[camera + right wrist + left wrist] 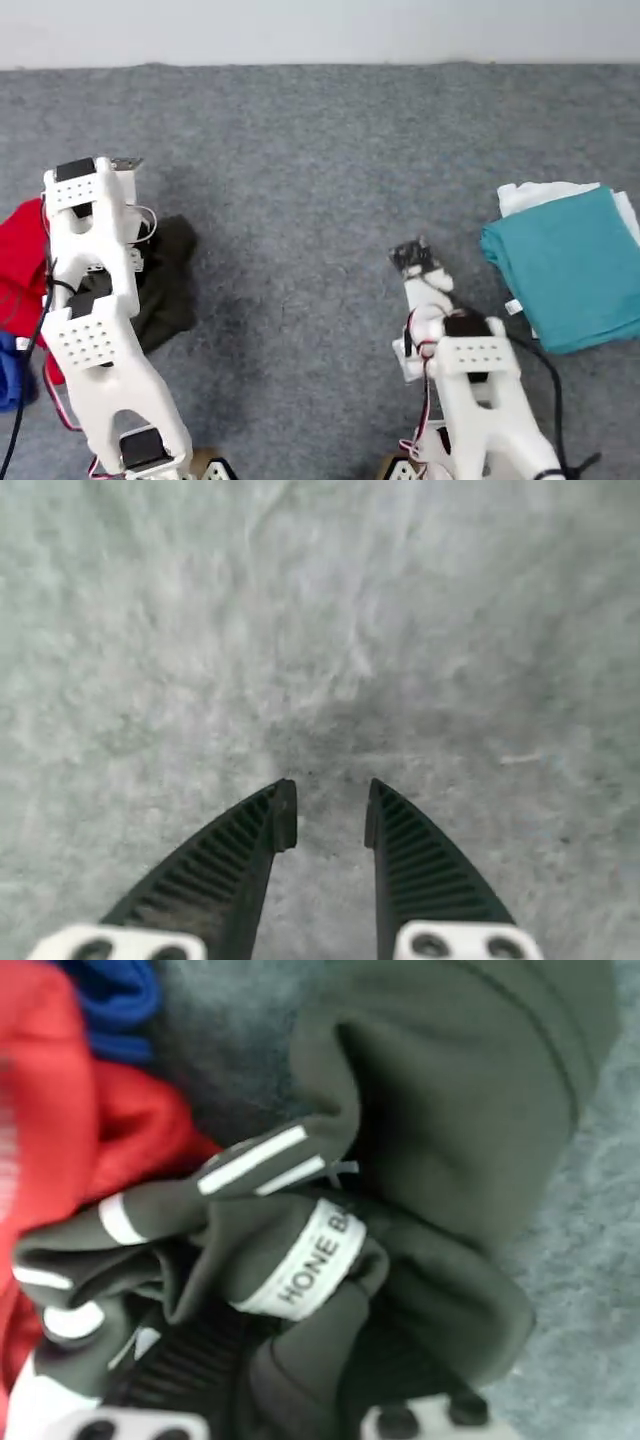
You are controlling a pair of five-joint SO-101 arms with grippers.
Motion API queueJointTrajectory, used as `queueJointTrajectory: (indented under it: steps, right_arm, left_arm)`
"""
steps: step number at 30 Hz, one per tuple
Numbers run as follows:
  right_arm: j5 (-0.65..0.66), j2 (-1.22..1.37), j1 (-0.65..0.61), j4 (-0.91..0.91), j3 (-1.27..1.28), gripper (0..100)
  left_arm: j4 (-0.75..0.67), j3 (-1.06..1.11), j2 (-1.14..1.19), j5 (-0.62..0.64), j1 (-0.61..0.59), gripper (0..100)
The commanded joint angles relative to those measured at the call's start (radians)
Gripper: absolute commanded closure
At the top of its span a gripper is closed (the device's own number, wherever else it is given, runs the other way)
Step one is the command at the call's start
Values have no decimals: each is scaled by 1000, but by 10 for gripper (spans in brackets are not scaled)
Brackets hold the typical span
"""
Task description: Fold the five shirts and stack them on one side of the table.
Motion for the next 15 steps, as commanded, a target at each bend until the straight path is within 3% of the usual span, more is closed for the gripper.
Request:
queueJointTrajectory:
  steps: [1, 6, 15]
  right_arm:
    - [14, -27, -7, -85, 91, 869]
    - [20, -36, -12, -76, 86, 869]
    - [20, -36, -12, -71, 86, 869]
  left_arm:
    - [0, 64, 48, -11, 60, 987]
    - [0, 64, 46, -11, 71, 987]
    - [-23, -35, 25, -11, 282, 987]
